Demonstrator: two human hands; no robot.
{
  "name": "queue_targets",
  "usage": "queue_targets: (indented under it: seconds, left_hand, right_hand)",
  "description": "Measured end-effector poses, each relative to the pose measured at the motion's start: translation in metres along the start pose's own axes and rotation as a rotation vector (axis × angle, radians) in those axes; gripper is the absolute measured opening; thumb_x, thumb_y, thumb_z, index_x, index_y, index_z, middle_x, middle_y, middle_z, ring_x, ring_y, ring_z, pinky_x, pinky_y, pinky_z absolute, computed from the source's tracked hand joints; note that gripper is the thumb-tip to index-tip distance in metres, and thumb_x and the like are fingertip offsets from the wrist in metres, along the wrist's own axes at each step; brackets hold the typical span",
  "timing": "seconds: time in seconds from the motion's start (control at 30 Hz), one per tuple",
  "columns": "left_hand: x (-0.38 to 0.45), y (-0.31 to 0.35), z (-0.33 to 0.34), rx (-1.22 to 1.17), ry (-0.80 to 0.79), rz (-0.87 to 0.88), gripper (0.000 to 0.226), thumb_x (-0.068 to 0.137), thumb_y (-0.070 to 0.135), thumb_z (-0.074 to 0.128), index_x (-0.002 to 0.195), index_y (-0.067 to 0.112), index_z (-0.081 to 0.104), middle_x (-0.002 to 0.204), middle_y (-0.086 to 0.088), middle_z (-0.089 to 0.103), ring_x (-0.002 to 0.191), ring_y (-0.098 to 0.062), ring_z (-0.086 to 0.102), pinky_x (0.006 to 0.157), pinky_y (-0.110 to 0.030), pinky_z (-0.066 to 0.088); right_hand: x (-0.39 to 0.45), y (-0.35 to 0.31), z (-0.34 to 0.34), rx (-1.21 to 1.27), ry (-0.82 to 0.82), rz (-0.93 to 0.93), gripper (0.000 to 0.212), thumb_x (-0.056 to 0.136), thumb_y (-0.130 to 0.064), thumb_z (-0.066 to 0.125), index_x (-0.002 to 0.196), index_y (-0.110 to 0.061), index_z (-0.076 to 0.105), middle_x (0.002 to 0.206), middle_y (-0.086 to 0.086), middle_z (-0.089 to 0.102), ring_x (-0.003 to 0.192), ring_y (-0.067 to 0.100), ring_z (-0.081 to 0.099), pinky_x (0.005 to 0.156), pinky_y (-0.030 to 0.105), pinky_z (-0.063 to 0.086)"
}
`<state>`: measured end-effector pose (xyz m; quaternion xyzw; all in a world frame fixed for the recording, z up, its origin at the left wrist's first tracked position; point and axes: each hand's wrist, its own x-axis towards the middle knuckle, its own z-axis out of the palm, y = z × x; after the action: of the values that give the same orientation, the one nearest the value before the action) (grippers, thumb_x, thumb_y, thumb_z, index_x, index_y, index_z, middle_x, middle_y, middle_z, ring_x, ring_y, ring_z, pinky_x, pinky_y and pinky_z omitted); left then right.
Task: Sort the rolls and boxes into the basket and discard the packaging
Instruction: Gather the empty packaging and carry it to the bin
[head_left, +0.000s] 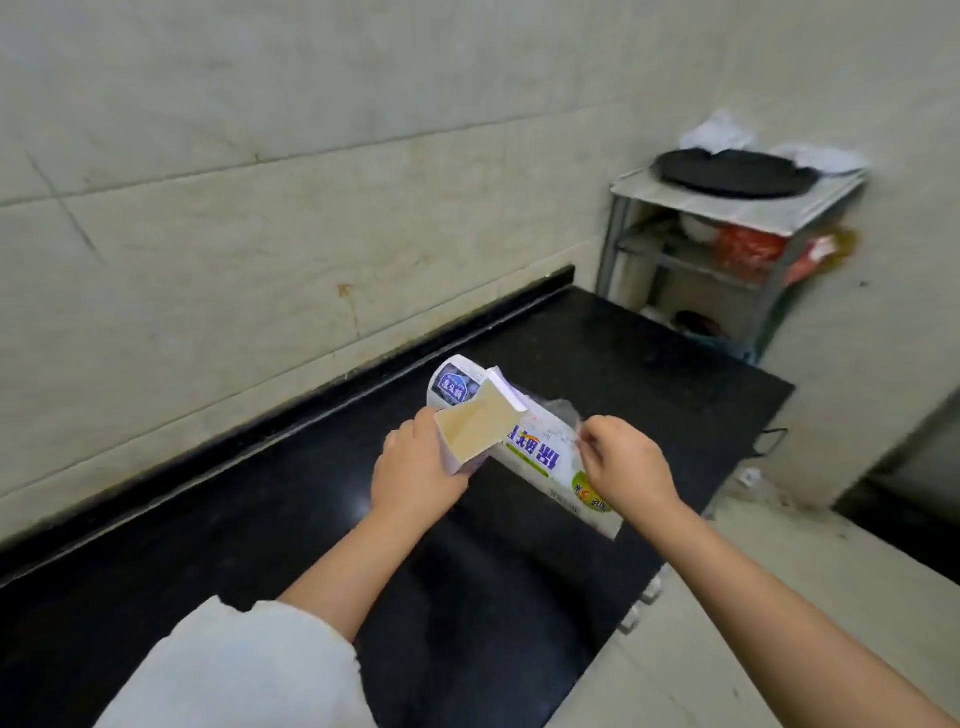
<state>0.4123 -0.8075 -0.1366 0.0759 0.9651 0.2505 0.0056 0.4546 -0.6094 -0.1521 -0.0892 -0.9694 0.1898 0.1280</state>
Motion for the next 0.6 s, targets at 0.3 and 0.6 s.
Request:
queue_targets:
  seconds: [0.3, 0.6]
  left_hand:
    - [-0.025, 0.244, 0.09, -0.174, -0.193, 0.451, 0.063, 0.073, 0.033, 0.072, 0.123, 0.007, 0.043, 0.119, -0.012, 0.056, 0.112, -0.031, 0.049, 0.083, -0.039, 0.046]
    - [-0.168, 0.547, 0.237, -0.233, -0.468, 0.85, 0.057, 0.079, 0.028, 0.067, 0.123, -0.001, 0.044, 0.125, -0.021, 0.055, 0.118, -0.036, 0.05, 0.092, -0.041, 0.043]
  right_hand:
    - [-0.095, 0.186, -0.151, -0.06, 0.318, 0.458, 0.014, 0.086, -0.012, 0.051, 0.088, -0.001, 0.06, 0.096, 0.02, 0.066, 0.091, 0.036, 0.058, 0.07, 0.038, 0.042]
    - [-0.29, 0.431, -0.297, -0.095, 0.49, 0.874, 0.015, 0.086, -0.01, 0.053, 0.09, 0.002, 0.06, 0.096, 0.021, 0.067, 0.093, 0.036, 0.058, 0.074, 0.037, 0.042]
